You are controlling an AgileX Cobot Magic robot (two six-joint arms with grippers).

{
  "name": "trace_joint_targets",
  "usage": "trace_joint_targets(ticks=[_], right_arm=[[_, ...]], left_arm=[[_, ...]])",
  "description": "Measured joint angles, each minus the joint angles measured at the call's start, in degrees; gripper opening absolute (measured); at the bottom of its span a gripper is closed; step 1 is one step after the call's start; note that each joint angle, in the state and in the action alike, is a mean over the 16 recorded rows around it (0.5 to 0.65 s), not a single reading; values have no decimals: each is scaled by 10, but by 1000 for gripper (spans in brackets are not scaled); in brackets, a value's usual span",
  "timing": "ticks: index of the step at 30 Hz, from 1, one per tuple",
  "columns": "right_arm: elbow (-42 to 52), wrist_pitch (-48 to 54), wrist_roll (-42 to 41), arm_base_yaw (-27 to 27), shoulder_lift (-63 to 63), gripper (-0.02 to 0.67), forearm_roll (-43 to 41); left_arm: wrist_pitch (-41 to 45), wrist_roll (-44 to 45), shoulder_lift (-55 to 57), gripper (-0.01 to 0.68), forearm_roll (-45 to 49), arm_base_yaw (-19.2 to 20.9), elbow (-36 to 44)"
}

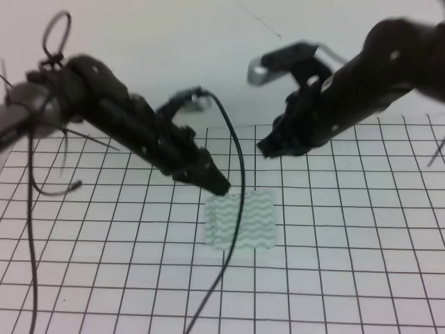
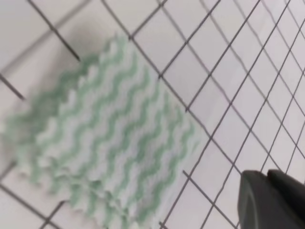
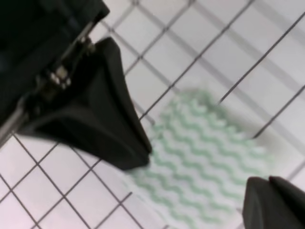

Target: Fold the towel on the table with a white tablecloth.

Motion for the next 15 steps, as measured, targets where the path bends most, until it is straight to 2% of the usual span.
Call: trace_joint_targets(ticks=[5,15], right_arm=[[0,9,21,0,-89,-3,-50],[13,23,113,0,-272,-3,-198]], left_arm=[[-17,-44,-63,1,31,1,-28],[-120,-80,-219,1,50,1,-27]])
